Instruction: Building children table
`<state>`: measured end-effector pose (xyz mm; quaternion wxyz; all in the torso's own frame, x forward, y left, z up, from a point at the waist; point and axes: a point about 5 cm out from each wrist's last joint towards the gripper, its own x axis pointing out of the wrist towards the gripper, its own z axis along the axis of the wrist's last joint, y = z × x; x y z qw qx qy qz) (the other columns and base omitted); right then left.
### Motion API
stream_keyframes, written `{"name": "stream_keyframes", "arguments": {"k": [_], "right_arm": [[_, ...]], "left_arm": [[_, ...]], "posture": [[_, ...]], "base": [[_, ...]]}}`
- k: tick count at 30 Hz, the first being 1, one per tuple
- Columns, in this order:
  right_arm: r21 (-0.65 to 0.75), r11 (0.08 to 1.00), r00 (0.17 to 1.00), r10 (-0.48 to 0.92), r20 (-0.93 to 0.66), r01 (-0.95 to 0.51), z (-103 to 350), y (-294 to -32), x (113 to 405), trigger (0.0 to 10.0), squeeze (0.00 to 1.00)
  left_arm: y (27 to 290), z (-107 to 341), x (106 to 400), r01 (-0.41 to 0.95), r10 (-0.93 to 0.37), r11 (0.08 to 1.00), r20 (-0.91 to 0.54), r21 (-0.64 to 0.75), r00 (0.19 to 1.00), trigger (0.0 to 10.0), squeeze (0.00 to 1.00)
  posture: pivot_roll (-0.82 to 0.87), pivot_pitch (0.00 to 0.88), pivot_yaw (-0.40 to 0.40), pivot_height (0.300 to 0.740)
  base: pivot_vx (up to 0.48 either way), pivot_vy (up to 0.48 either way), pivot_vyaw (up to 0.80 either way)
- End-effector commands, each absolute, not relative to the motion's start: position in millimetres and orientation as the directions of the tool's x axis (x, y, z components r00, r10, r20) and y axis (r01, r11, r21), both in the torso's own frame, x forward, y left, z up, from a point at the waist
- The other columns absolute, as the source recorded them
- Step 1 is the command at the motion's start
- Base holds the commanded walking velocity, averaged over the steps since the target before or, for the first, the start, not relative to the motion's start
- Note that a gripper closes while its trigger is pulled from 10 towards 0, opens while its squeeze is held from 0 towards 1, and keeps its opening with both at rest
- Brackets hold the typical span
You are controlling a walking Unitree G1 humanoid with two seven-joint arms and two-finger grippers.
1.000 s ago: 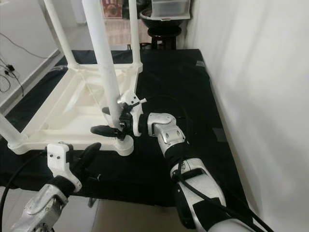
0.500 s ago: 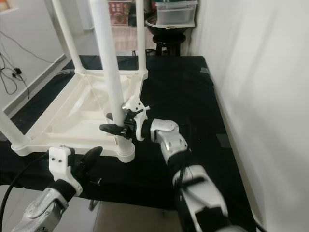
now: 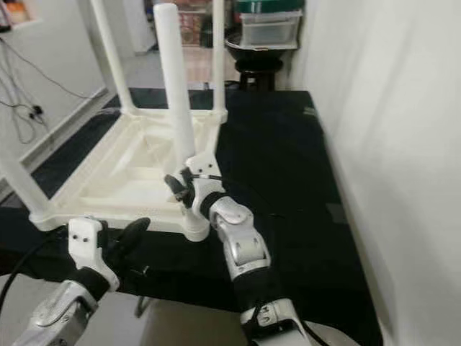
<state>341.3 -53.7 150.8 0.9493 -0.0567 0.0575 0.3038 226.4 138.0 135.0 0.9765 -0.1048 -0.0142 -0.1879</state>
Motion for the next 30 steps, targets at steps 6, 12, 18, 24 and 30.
{"name": "stream_keyframes", "arguments": {"k": [6, 12, 18, 24, 30], "right_arm": [[0.027, 0.63, 0.628, 0.776, -0.058, -0.776, 171, -46, 343, 10.0, 0.31], [-0.03, 0.448, 0.449, 0.891, -0.061, -0.893, 175, -47, 347, 10.0, 0.0], [-0.016, 0.341, 0.339, 0.929, -0.148, -0.94, 165, -38, 354, 10.0, 0.0], [0.009, 0.38, 0.374, 0.914, -0.16, -0.925, 166, -39, 363, 0.0, 0.0], [-0.029, 0.488, 0.485, 0.857, -0.174, -0.873, 156, -50, 360, 0.0, 0.0]], "left_arm": [[141, 134, 227, 0.364, -0.361, 0.91, 0.054, -0.198, 0.931, 10.0, 0.0], [141, 134, 228, 0.363, -0.359, 0.91, 0.055, -0.199, 0.932, 10.0, 0.0], [140, 133, 227, 0.363, -0.36, 0.91, 0.053, -0.2, 0.931, 10.0, 0.0], [140, 133, 227, 0.362, -0.359, 0.91, 0.052, -0.203, 0.932, 10.0, 0.0], [139, 133, 225, 0.362, -0.359, 0.909, 0.054, -0.205, 0.932, 10.0, 0.0]], "posture": [[0.01, 0.023, 0.022, 0.74], [0.01, 0.019, 0.019, 0.74], [0.03, 0.012, 0.018, 0.74], [0.02, 0.014, 0.016, 0.74], [0.02, 0.02, 0.011, 0.74]], "base": [[0.0, 0.0, 0.0], [0.0, 0.0, 0.0], [0.0, 0.0, 0.0], [0.0, 0.0, 0.0], [0.0, 0.0, 0.0]]}}
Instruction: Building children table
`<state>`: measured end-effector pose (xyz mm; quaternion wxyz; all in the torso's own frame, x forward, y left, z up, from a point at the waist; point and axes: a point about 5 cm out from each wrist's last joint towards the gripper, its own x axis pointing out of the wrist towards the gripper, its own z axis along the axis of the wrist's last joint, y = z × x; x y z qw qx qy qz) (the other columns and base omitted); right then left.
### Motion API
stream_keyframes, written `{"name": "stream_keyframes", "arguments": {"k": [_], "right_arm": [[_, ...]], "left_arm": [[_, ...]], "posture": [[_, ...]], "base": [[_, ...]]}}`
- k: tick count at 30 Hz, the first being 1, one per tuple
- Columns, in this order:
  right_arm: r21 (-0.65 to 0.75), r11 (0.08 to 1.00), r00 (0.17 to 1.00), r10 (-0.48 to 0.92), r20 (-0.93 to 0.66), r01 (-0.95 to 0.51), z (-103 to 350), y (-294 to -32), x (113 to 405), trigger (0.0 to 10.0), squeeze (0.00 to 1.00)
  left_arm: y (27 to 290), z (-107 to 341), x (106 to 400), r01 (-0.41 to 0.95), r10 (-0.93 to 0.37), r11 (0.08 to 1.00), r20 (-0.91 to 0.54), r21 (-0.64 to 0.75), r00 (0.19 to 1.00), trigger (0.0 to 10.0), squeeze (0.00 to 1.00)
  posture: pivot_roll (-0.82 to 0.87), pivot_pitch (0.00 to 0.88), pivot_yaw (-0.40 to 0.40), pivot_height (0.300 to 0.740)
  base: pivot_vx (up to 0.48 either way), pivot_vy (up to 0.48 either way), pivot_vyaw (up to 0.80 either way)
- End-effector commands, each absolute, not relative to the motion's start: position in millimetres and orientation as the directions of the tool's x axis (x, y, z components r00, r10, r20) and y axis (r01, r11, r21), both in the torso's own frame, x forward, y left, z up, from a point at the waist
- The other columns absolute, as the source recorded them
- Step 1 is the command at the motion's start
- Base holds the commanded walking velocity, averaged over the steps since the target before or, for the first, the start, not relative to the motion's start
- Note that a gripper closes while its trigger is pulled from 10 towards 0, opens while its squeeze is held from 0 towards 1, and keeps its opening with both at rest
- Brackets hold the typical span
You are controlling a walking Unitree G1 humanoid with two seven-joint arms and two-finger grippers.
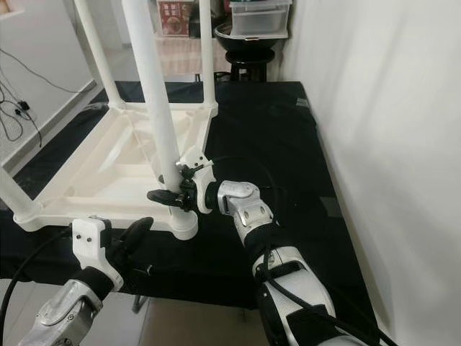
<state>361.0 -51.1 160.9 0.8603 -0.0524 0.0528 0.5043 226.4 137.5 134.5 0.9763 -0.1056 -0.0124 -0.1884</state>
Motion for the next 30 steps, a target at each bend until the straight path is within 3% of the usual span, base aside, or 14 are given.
{"name": "stream_keyframes", "arguments": {"k": [1, 2, 4, 13, 14, 15, 16, 17, 23, 25, 26, 27, 28, 30], "right_arm": [[-0.044, 0.617, 0.613, 0.767, -0.189, -0.785, 149, -55, 361, 0.0, 0.0], [-0.018, 0.796, 0.781, 0.588, -0.209, -0.605, 135, -61, 352, 0.0, 0.0], [0.014, 0.86, 0.838, 0.501, -0.218, -0.51, 120, -58, 325, 0.0, 0.0], [-0.025, 0.84, 0.822, 0.524, -0.225, -0.542, 120, -55, 344, 0.0, 0.0], [-0.012, 0.84, 0.818, 0.524, -0.238, -0.542, 119, -55, 345, 10.0, 0.0], [-0.002, 0.825, 0.803, 0.549, -0.231, -0.565, 120, -53, 345, 10.0, 0.45], [-0.002, 0.825, 0.803, 0.549, -0.231, -0.565, 120, -53, 345, 10.0, 0.45], [0.014, 0.805, 0.784, 0.582, -0.215, -0.593, 124, -51, 346, 10.0, 1.0], [0.037, 0.67, 0.657, 0.736, -0.163, -0.741, 140, -45, 342, 10.0, 1.0], [0.021, 0.543, 0.536, 0.833, -0.136, -0.839, 150, -47, 342, 10.0, 0.85], [0.003, 0.466, 0.462, 0.877, -0.133, -0.885, 155, -49, 341, 10.0, 0.32], [-0.006, 0.422, 0.419, 0.898, -0.134, -0.907, 157, -49, 341, 10.0, 0.32], [-0.019, 0.381, 0.38, 0.914, -0.143, -0.924, 158, -51, 343, 10.0, 0.0], [-0.029, 0.362, 0.362, 0.92, -0.15, -0.932, 159, -52, 346, 10.0, 0.0]], "left_arm": [[140, 133, 225, 0.362, -0.359, 0.909, 0.054, -0.206, 0.932, 10.0, 0.0], [140, 133, 225, 0.361, -0.358, 0.909, 0.054, -0.206, 0.932, 10.0, 0.0], [141, 134, 225, 0.362, -0.358, 0.909, 0.055, -0.206, 0.932, 10.0, 0.0], [141, 132, 228, 0.366, -0.364, 0.909, 0.05, -0.2, 0.93, 10.0, 0.0], [141, 132, 228, 0.362, -0.359, 0.911, 0.051, -0.198, 0.932, 10.0, 0.0], [141, 132, 227, 0.358, -0.355, 0.912, 0.052, -0.199, 0.933, 10.0, 0.0], [141, 132, 227, 0.358, -0.355, 0.912, 0.052, -0.199, 0.933, 10.0, 0.0], [142, 132, 227, 0.357, -0.354, 0.912, 0.052, -0.201, 0.934, 10.0, 0.0], [141, 132, 228, 0.365, -0.363, 0.909, 0.05, -0.203, 0.931, 10.0, 0.0], [141, 132, 228, 0.365, -0.362, 0.909, 0.051, -0.203, 0.931, 10.0, 0.0], [140, 132, 229, 0.365, -0.362, 0.908, 0.052, -0.204, 0.931, 10.0, 0.0], [140, 132, 229, 0.365, -0.362, 0.908, 0.052, -0.204, 0.931, 10.0, 0.0], [140, 132, 229, 0.365, -0.362, 0.908, 0.052, -0.204, 0.931, 10.0, 0.0], [140, 132, 230, 0.365, -0.362, 0.909, 0.053, -0.204, 0.931, 10.0, 0.0]], "posture": [[0.01, 0.024, 0.004, 0.74], [0.0, 0.026, 0.005, 0.74], [-0.01, 0.036, 0.019, 0.74], [0.0, 0.009, 0.015, 0.74], [0.0, 0.01, 0.014, 0.74], [0.0, 0.007, 0.016, 0.74], [0.0, 0.007, 0.016, 0.74], [0.0, 0.011, 0.022, 0.74], [-0.01, 0.012, 0.027, 0.74], [-0.01, 0.01, 0.026, 0.74], [-0.01, 0.01, 0.025, 0.74], [-0.01, 0.01, 0.025, 0.74], [0.0, 0.008, 0.022, 0.74], [0.0, 0.008, 0.022, 0.74]], "base": [[0.0, 0.0, 0.0], [0.0, 0.0, 0.0], [0.0, 0.0, 0.0], [0.0, 0.0, 0.0], [0.0, 0.0, 0.0], [0.0, 0.0, 0.0], [0.0, 0.0, 0.0], [0.0, 0.0, 0.0], [0.0, 0.0, 0.0], [0.0, 0.0, 0.0], [0.0, 0.0, 0.0], [0.0, 0.0, 0.0], [0.0, 0.0, 0.0], [0.0, 0.0, 0.0]]}}
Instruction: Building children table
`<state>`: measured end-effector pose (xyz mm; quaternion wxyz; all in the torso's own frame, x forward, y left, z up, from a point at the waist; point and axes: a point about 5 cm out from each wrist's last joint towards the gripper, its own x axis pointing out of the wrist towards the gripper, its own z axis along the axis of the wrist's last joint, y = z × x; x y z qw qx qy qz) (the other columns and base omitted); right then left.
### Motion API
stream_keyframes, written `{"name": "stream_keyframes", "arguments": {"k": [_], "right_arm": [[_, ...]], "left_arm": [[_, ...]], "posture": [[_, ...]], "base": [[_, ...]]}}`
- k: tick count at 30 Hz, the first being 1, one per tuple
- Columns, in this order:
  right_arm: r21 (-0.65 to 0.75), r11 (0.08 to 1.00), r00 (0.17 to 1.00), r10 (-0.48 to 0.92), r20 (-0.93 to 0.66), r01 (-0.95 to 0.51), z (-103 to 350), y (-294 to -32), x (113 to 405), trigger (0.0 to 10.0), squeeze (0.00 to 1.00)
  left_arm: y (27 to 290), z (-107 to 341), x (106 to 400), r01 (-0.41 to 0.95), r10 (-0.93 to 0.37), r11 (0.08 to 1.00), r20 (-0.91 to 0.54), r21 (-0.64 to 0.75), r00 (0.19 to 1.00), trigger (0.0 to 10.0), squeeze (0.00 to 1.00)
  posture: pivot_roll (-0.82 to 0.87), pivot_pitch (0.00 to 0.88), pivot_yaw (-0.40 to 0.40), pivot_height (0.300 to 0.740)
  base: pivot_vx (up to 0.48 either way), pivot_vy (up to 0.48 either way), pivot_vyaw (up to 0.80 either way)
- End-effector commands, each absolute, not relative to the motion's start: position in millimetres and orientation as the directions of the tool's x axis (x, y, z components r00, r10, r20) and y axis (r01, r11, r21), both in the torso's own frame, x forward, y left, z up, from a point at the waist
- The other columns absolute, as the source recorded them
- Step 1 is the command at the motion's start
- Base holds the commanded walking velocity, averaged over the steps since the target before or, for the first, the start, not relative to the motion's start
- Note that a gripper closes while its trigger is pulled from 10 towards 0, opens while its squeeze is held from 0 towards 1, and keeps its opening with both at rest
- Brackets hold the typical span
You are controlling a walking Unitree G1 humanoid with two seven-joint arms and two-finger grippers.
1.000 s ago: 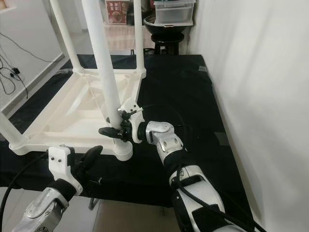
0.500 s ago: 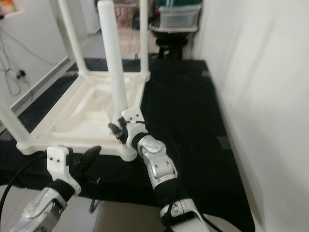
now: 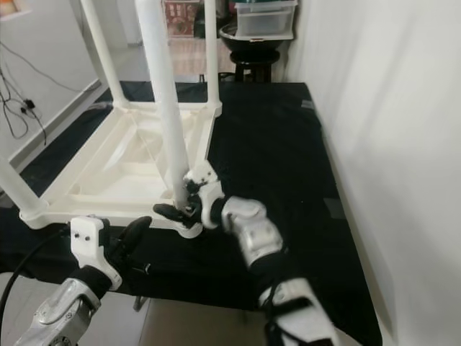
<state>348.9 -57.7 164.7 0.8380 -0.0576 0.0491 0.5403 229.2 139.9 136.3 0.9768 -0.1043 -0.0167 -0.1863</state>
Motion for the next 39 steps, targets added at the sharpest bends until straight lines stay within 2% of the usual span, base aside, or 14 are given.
{"name": "stream_keyframes", "arguments": {"k": [1, 5, 6, 8, 15, 18, 24, 25, 26, 27, 28, 29, 30, 39], "right_arm": [[-0.041, 0.342, 0.344, 0.926, -0.155, -0.939, 161, -53, 350, 10.0, 0.0], [-0.018, 0.336, 0.335, 0.929, -0.159, -0.942, 166, -56, 359, 10.0, 0.0], [-0.013, 0.347, 0.345, 0.925, -0.159, -0.938, 169, -57, 362, 0.4, 0.0], [-0.009, 0.375, 0.371, 0.915, -0.161, -0.927, 170, -59, 366, 0.0, 0.0], [-0.037, 0.484, 0.482, 0.854, -0.195, -0.874, 159, -70, 366, 0.0, 0.0], [0.022, 0.815, 0.795, 0.57, -0.206, -0.579, 139, -76, 359, 0.0, 0.0], [0.084, 0.806, 0.782, 0.59, -0.2, -0.586, 124, -62, 335, 0.0, 0.0], [0.088, 0.791, 0.766, 0.609, -0.208, -0.605, 120, -59, 333, 1.9, 0.0], [0.088, 0.791, 0.766, 0.609, -0.208, -0.605, 120, -59, 333, 1.9, 0.0], [0.079, 0.795, 0.773, 0.605, -0.192, -0.602, 122, -59, 338, 10.0, 0.0], [0.056, 0.796, 0.78, 0.603, -0.167, -0.603, 127, -60, 344, 10.0, 0.0], [0.052, 0.795, 0.784, 0.605, -0.142, -0.604, 133, -61, 349, 10.0, 0.25], [0.06, 0.791, 0.783, 0.611, -0.112, -0.609, 137, -62, 350, 10.0, 1.0], [0.118, 0.774, 0.77, 0.632, -0.084, -0.622, 141, -62, 331, 10.0, 1.0]], "left_arm": [[140, 132, 230, 0.365, -0.362, 0.909, 0.053, -0.204, 0.931, 10.0, 0.0], [141, 132, 230, 0.364, -0.361, 0.909, 0.053, -0.204, 0.931, 10.0, 0.0], [140, 132, 230, 0.364, -0.361, 0.909, 0.053, -0.204, 0.931, 10.0, 0.0], [140, 132, 230, 0.363, -0.36, 0.909, 0.054, -0.204, 0.931, 10.0, 0.0], [140, 134, 228, 0.361, -0.357, 0.909, 0.058, -0.208, 0.932, 10.0, 0.0], [141, 135, 226, 0.361, -0.356, 0.909, 0.06, -0.208, 0.933, 10.0, 0.0], [142, 135, 227, 0.361, -0.357, 0.91, 0.059, -0.206, 0.932, 10.0, 0.0], [142, 135, 227, 0.364, -0.36, 0.909, 0.057, -0.204, 0.931, 10.0, 0.0], [142, 135, 227, 0.364, -0.36, 0.909, 0.057, -0.204, 0.931, 10.0, 0.0], [142, 134, 228, 0.367, -0.364, 0.908, 0.055, -0.204, 0.93, 10.0, 0.0], [141, 134, 228, 0.368, -0.365, 0.907, 0.055, -0.203, 0.929, 10.0, 0.0], [141, 134, 228, 0.367, -0.363, 0.908, 0.055, -0.202, 0.93, 10.0, 0.0], [142, 134, 228, 0.362, -0.359, 0.91, 0.055, -0.2, 0.932, 10.0, 0.0], [143, 134, 227, 0.361, -0.358, 0.911, 0.052, -0.198, 0.932, 10.0, 0.0]], "posture": [[0.0, 0.006, 0.023, 0.74], [0.01, 0.004, 0.021, 0.74], [0.01, 0.005, 0.019, 0.74], [0.01, 0.006, 0.018, 0.74], [0.01, 0.029, 0.009, 0.74], [-0.01, 0.038, 0.012, 0.74], [-0.03, 0.04, 0.031, 0.74], [-0.03, 0.036, 0.034, 0.74], [-0.03, 0.036, 0.034, 0.74], [-0.02, 0.035, 0.027, 0.74], [-0.02, 0.03, 0.023, 0.74], [-0.02, 0.03, 0.023, 0.74], [-0.01, 0.029, 0.021, 0.74], [-0.02, 0.032, 0.03, 0.74]], "base": [[0.0, 0.0, 0.0], [0.0, 0.0, 0.0], [0.0, 0.0, 0.0], [0.0, 0.0, 0.0], [0.0, 0.0, 0.0], [0.0, 0.0, 0.0], [0.0, 0.0, 0.0], [0.0, 0.0, 0.0], [0.0, 0.0, 0.0], [0.0, 0.0, 0.0], [0.0, 0.0, 0.0], [0.0, 0.0, 0.0], [0.0, 0.0, 0.0], [0.0, 0.0, 0.0]]}}
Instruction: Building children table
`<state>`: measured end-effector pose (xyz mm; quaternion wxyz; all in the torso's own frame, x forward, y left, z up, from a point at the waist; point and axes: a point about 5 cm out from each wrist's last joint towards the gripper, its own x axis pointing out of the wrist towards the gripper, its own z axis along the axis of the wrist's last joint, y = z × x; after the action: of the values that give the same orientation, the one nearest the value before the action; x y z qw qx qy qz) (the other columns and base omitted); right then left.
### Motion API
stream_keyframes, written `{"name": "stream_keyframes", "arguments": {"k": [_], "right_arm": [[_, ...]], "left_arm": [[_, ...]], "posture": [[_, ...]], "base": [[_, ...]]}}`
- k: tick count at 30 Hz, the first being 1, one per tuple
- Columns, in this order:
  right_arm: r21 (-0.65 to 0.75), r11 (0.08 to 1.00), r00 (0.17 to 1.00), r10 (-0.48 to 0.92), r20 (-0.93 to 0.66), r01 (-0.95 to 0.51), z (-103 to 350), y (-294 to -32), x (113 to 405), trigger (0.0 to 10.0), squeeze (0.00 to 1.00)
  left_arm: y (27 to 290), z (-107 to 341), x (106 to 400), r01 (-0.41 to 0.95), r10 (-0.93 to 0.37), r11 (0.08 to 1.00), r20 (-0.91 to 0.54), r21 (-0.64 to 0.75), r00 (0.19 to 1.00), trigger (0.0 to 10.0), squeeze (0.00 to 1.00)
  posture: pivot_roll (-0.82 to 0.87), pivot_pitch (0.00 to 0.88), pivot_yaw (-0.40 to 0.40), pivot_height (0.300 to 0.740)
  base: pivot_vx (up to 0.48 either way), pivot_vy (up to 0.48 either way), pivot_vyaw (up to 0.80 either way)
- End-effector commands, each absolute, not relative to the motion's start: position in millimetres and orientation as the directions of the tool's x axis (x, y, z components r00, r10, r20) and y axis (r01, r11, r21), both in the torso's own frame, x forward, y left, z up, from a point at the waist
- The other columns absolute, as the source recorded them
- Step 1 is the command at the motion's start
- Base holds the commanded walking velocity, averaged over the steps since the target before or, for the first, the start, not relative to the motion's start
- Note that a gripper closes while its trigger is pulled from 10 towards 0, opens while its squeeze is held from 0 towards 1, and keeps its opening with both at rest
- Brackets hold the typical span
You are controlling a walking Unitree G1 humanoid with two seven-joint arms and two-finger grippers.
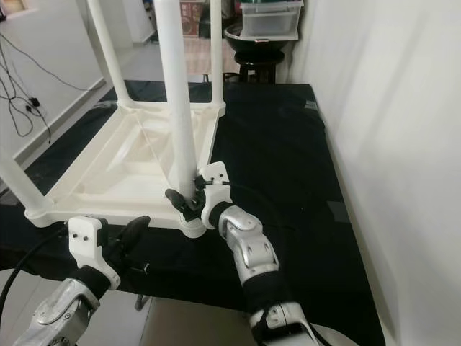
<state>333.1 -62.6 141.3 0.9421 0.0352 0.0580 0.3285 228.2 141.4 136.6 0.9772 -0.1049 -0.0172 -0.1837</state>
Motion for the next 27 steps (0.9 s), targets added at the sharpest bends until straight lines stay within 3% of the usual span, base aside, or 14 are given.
{"name": "stream_keyframes", "arguments": {"k": [1, 11, 15, 16, 17, 18, 19, 27], "right_arm": [[0.121, 0.768, 0.765, 0.639, -0.077, -0.629, 140, -66, 328, 10.0, 1.0], [0.16, 0.682, 0.687, 0.726, -0.03, -0.714, 138, -76, 310, 10.0, 1.0], [0.151, 0.701, 0.704, 0.709, -0.046, -0.697, 136, -83, 309, 10.0, 1.0], [0.146, 0.707, 0.709, 0.704, -0.052, -0.692, 135, -86, 310, 10.0, 0.92], [0.139, 0.714, 0.714, 0.698, -0.055, -0.687, 135, -89, 310, 10.0, 0.52], [0.135, 0.716, 0.716, 0.696, -0.056, -0.686, 134, -91, 309, 10.0, 0.52], [0.129, 0.723, 0.723, 0.689, -0.059, -0.678, 134, -94, 310, 10.0, 0.0], [0.08, 0.769, 0.765, 0.639, -0.08, -0.634, 133, -114, 307, 10.0, 0.0]], "left_arm": [[144, 135, 227, 0.361, -0.359, 0.911, 0.052, -0.197, 0.932, 10.0, 0.0], [158, 144, 224, 0.299, -0.288, 0.937, 0.084, -0.178, 0.954, 10.0, 0.0], [173, 150, 221, 0.229, -0.22, 0.967, 0.09, -0.111, 0.971, 10.0, 0.0], [179, 152, 220, 0.204, -0.195, 0.974, 0.096, -0.099, 0.976, 10.0, 0.0], [184, 154, 219, 0.179, -0.17, 0.98, 0.102, -0.09, 0.98, 10.0, 0.0], [186, 155, 218, 0.165, -0.156, 0.982, 0.105, -0.088, 0.982, 10.0, 0.0], [190, 157, 218, 0.14, -0.131, 0.987, 0.112, -0.077, 0.985, 10.0, 0.0], [195, 147, 208, 0.025, -0.014, 0.992, 0.084, -0.128, 0.996, 10.0, 0.0]], "posture": [[-0.02, 0.032, 0.03, 0.74], [-0.05, 0.017, 0.043, 0.74], [-0.04, 0.01, 0.051, 0.74], [-0.04, 0.007, 0.052, 0.74], [-0.04, 0.006, 0.052, 0.74], [-0.04, 0.006, 0.052, 0.74], [-0.03, 0.003, 0.05, 0.74], [-0.03, 0.0, 0.046, 0.74]], "base": [[0.0, 0.0, 0.0], [0.0, 0.0, 0.0], [0.0, 0.0, 0.0], [0.0, 0.0, 0.0], [0.0, 0.0, 0.0], [0.0, 0.0, 0.0], [0.0, 0.0, 0.0], [0.0, 0.0, 0.0]]}}
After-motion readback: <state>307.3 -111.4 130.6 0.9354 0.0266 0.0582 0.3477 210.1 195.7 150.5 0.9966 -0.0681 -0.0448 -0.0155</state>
